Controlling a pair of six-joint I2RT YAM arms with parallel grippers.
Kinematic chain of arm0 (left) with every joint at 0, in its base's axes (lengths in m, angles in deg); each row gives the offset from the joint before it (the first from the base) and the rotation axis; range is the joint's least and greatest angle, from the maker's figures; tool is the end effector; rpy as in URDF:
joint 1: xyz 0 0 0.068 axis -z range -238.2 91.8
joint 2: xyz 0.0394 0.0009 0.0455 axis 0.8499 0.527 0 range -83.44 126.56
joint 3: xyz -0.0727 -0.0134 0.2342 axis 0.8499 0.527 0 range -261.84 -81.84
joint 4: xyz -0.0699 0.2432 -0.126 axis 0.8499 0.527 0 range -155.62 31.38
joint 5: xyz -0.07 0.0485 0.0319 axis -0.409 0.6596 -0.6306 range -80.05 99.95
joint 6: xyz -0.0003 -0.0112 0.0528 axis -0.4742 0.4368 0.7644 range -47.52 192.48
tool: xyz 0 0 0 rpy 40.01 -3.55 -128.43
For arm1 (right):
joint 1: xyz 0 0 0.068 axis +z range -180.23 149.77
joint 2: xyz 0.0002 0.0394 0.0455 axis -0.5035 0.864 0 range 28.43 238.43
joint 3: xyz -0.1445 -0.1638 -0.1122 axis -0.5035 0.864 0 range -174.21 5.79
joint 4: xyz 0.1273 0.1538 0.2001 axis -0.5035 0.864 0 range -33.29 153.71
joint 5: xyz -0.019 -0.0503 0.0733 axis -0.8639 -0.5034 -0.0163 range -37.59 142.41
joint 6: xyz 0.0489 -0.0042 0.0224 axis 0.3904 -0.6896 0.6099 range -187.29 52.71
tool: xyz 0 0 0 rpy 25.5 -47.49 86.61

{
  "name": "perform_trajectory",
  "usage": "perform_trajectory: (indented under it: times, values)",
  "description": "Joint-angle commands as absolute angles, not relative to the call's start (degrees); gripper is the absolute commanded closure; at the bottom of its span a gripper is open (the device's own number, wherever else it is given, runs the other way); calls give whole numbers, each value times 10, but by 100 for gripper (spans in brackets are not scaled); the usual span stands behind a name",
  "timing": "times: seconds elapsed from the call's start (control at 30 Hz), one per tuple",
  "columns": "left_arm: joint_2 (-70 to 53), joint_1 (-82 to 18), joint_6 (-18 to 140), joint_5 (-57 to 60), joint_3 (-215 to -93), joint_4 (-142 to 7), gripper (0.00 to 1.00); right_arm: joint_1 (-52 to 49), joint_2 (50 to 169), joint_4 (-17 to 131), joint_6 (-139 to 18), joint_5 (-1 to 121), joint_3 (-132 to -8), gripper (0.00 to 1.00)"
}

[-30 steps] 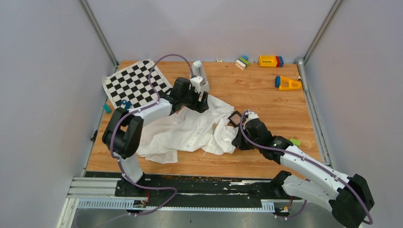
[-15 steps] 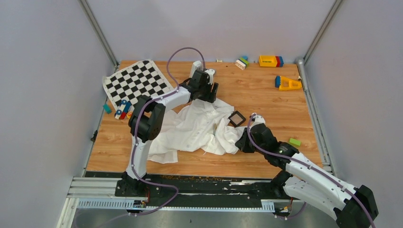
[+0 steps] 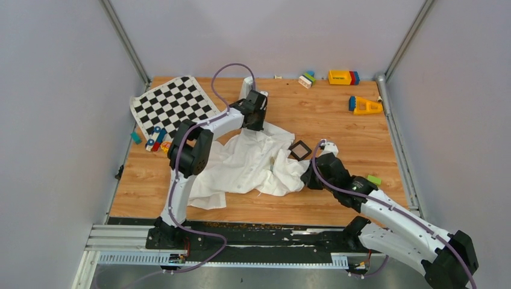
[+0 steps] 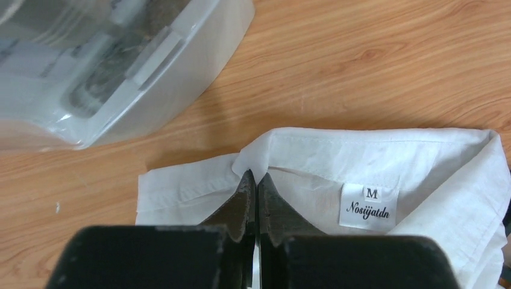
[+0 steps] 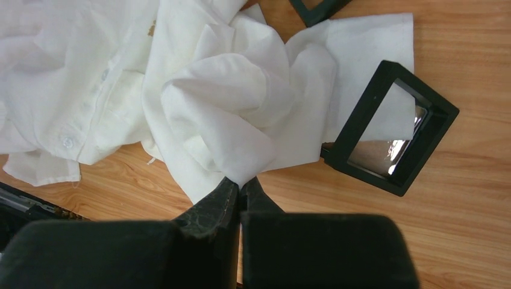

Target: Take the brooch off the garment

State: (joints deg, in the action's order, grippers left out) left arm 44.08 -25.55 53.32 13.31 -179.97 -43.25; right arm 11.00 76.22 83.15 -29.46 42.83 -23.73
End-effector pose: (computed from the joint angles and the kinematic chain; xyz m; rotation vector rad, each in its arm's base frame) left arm 0.4170 -0.2647 0.1353 0.2682 2.4845 -0.3124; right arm 0.1634 0.1354 0.1846 0.0125 2.3894 0.4797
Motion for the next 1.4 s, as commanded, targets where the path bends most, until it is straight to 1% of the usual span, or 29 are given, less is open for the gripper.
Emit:
perform_trajectory:
  times: [0.0, 0.2, 0.4, 0.57, 0.7, 0.77, 0.83, 0.93, 1.0, 1.07, 1.17, 1.27, 1.37]
  values:
    - [349, -275, 537, 153, -1786, -400, 100, 106, 779, 826, -313, 396, -311, 100]
    - [215, -301, 559, 179, -1792, -319, 100, 85, 831, 836, -363, 414, -435, 100]
    - [84, -370, 570, 192, -1831, -244, 100, 75, 899, 874, -410, 439, -609, 100]
    - [-6, -409, 593, 242, -1933, -156, 100, 74, 953, 928, -435, 452, -771, 100]
    - [-69, -417, 609, 300, -2009, -108, 100, 73, 950, 929, -430, 522, -840, 100]
    - [-103, -417, 615, 327, -2032, -89, 100, 74, 927, 896, -423, 602, -825, 100]
    - [-142, -417, 618, 347, -2039, -78, 100, 74, 898, 853, -400, 676, -782, 100]
    - [-206, -417, 622, 363, -2020, -77, 100, 74, 871, 804, -339, 788, -715, 100]
    - [-229, -417, 627, 373, -2004, -81, 100, 75, 864, 791, -292, 830, -673, 100]
    - [-230, -417, 637, 385, -1987, -88, 100, 75, 859, 787, -267, 834, -631, 100]
    - [-195, -417, 646, 389, -1970, -87, 100, 76, 848, 782, -248, 772, -565, 100]
    - [-132, -419, 648, 384, -1931, -122, 100, 76, 858, 767, -228, 709, -513, 100]
    - [-61, -437, 632, 343, -1896, -147, 100, 76, 900, 754, -228, 691, -480, 100]
